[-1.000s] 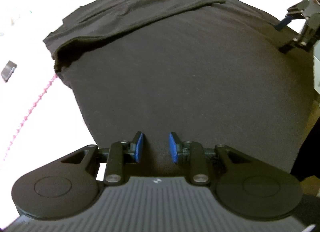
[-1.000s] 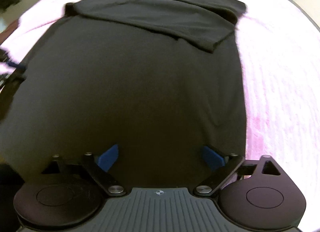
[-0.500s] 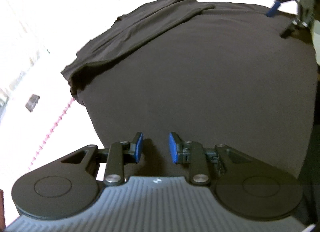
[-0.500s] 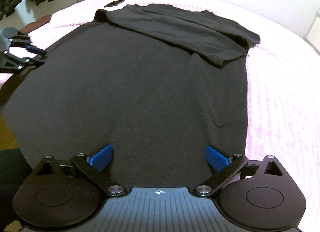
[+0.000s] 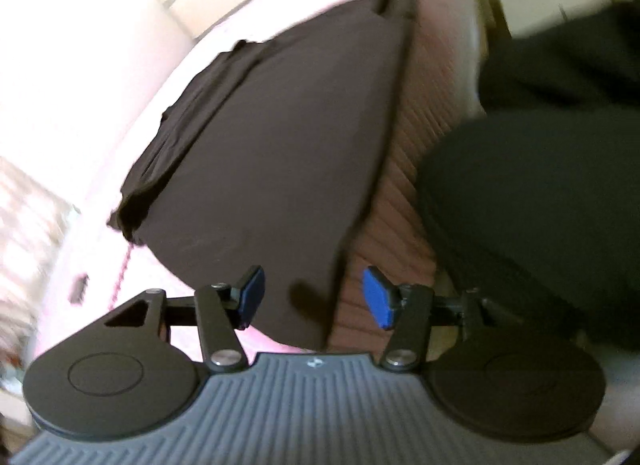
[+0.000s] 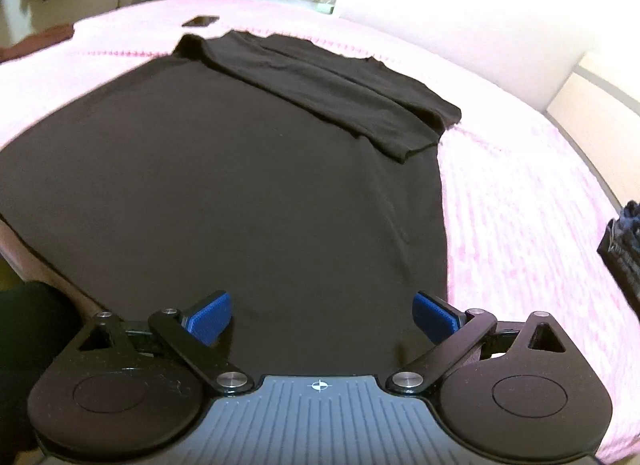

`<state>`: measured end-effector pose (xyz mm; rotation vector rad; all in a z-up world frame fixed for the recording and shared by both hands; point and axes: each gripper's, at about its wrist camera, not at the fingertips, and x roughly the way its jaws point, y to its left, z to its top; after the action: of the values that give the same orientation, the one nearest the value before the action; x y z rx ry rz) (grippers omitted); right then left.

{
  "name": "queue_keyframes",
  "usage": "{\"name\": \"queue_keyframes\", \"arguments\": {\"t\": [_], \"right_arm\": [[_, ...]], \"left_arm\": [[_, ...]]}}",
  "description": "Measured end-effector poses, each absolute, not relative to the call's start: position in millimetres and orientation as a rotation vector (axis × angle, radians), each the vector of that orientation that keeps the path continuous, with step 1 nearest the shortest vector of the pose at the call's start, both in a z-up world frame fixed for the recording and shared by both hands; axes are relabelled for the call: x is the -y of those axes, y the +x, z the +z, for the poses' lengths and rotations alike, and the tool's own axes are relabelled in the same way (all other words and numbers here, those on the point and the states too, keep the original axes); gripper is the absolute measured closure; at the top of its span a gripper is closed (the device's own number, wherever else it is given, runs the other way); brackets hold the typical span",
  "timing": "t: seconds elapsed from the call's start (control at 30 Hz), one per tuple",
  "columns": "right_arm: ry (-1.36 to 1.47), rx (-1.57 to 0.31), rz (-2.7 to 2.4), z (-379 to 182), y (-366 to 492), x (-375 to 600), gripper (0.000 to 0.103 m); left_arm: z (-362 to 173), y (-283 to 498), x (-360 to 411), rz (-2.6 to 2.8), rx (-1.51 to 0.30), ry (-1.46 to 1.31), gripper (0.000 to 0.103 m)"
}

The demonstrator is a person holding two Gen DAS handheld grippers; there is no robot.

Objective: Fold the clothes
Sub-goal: 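Grasp the shirt hem with the left gripper while the right gripper grasps beside it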

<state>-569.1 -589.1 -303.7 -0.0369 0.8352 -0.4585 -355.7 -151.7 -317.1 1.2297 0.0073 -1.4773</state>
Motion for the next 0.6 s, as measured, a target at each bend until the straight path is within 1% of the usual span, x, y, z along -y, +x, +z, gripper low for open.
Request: {"name": "queue_keyframes", "arguments": {"t": [0.1,0.17,0.23,0.27,0.3,0.33,0.37,0.43,0.6], "right_arm": [[-0.039,-0.822,-0.456,-302.3,-570.9,581.3,0.004],[-0.046,-0.815,-0.454,-302.0,-572.6,578.7,0.004],[-0.055,-0.809,-0.451,-301.8,-575.2,576.9,0.004],[-0.063,-0.807,-0.449,-301.8,-577.0,576.1,0.004],[-0.08,-0.804,-0.446,-301.8,-578.8,574.4,0.004],[-0.107,-0.796,-0.439,-302.0,-581.1,571.2,0.004],[-0.138,-0.786,-0.43,-302.2,-583.5,567.4,0.004],[-0.2,-0.748,-0.393,-302.2,-587.0,556.3,0.004],[-0.311,-0.637,-0.202,-304.0,-581.8,515.0,0.004]], "left_arm": [[-336.4,-364.0,160.8,-1.398,0.053,1.27,0.056],[-345.3,-365.0,172.2,-1.357,0.079,1.299,0.061],[-349.0,-363.7,178.4,-1.343,0.096,1.327,0.072],[-347.0,-363.5,180.6,-1.36,0.098,1.345,0.074],[-343.6,-363.1,179.8,-1.371,0.1,1.346,0.08],[-338.4,-361.1,179.8,-1.378,0.098,1.332,0.091],[-331.6,-358.6,180.2,-1.379,0.085,1.309,0.095],[-319.9,-351.7,182.1,-1.386,0.052,1.261,0.097],[-295.0,-340.0,193.0,-1.378,-0.045,1.148,0.098]]}}
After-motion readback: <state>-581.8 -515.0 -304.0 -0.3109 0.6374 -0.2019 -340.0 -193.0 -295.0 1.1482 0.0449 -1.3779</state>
